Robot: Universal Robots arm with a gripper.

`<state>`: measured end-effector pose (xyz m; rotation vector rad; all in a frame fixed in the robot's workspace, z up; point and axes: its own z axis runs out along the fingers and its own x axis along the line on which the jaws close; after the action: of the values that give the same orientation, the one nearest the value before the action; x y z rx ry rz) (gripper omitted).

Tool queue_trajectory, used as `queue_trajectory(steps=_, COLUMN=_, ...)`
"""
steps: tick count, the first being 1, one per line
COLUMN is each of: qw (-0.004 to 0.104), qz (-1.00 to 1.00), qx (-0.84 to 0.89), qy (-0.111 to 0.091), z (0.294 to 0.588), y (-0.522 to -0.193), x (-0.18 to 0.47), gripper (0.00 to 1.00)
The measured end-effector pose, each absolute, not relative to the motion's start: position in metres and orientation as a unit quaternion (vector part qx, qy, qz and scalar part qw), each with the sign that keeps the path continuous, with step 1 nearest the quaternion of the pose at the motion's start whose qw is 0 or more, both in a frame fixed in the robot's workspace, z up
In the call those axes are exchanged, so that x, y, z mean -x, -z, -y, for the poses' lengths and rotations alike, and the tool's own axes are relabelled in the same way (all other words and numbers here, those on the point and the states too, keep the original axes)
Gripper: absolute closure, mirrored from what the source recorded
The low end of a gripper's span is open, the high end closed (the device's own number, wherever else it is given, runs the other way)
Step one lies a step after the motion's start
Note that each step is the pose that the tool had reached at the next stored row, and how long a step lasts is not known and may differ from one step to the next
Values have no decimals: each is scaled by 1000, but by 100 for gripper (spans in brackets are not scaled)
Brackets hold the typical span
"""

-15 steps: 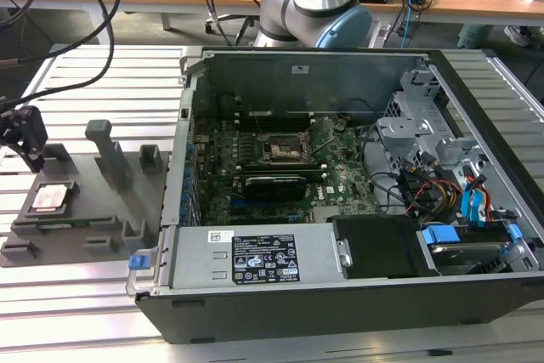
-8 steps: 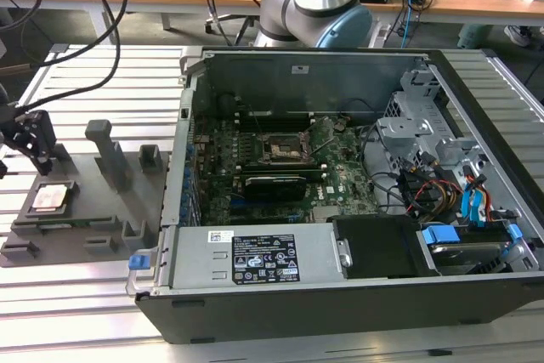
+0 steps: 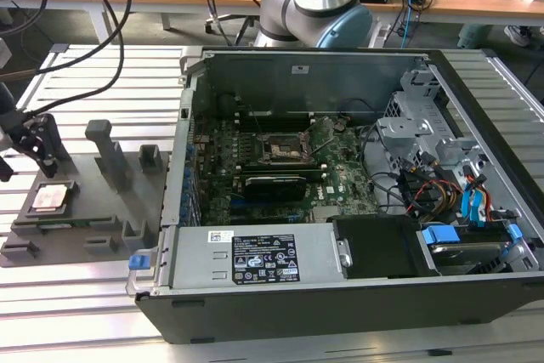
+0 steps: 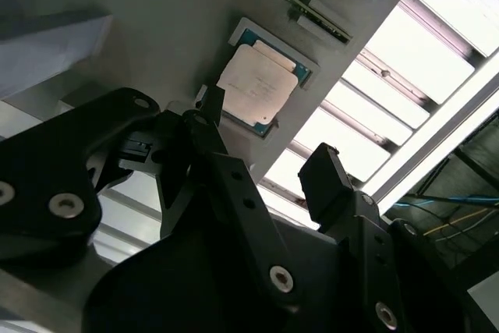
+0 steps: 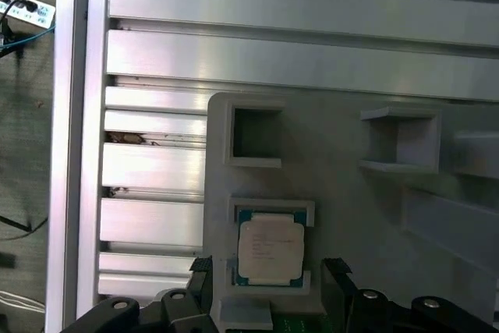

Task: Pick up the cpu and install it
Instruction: 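Pick up the cpu and move it towards the insertion slot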

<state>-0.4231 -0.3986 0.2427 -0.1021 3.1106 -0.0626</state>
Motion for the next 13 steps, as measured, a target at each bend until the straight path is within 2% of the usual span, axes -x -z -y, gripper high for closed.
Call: queue_trajectory(steps=13, qw=15, qz=-999, qx=42, qy=16, z=400, y=-231, x=422, gripper=34)
